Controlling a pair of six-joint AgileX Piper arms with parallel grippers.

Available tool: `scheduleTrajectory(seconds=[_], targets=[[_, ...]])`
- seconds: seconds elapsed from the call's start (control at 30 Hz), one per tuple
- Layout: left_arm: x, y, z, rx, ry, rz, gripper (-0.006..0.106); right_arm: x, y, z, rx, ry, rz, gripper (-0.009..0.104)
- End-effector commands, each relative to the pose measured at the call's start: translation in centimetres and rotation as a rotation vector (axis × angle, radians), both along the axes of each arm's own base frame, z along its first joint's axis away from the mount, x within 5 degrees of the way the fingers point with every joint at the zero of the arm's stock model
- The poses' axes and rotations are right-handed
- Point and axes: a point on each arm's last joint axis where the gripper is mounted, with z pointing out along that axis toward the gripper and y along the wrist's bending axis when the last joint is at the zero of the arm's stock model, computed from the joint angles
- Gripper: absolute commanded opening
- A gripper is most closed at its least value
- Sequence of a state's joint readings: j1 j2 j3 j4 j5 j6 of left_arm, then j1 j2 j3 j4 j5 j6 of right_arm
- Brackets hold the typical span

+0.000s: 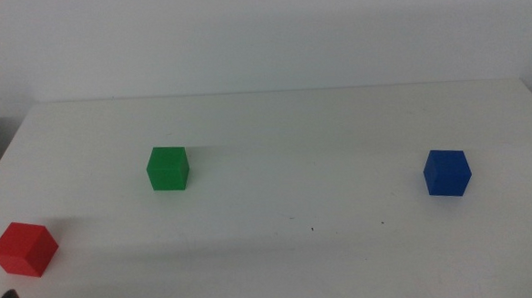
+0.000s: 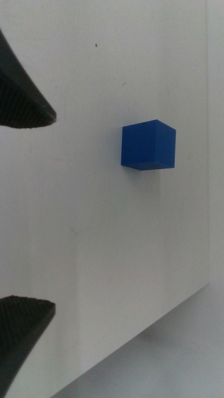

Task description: Stack red cubes first, then green, then blue cubes in a specific spot.

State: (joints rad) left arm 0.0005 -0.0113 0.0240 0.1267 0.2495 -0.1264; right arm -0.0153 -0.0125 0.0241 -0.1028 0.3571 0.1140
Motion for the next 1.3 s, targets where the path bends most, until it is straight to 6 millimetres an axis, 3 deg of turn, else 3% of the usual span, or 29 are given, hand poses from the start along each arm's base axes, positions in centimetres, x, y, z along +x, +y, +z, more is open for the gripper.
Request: scheduleTrajectory(seconds=[0.0, 0.33, 0.87, 1.07, 1.27], targets=[[0.2, -0.1, 2.6, -0.014, -0.100, -0.008, 0.091, 0.0, 0.0, 0.9, -0.025, -0.084, 0.009, 0.071], [3.5, 0.0, 9.4, 0.001, 0.014, -0.003, 0.091, 0.0, 0.0, 0.9, -0.025, -0.084, 0.009, 0.071], [7.8, 0.6, 18.4, -0.025, 0.542, 0.082, 0.091, 0.0, 0.0, 0.9, -0.025, -0.084, 0.009, 0.071], [9.8, 0.7, 20.6, -0.024, 0.646, 0.101, 0.091, 0.0, 0.0, 0.9, -0.025, -0.084, 0.009, 0.071], [12.7, 1.2, 20.5, 0.051, 0.772, 0.127, 0.091, 0.0, 0.0, 0.9, -0.025, -0.084, 0.009, 0.071]])
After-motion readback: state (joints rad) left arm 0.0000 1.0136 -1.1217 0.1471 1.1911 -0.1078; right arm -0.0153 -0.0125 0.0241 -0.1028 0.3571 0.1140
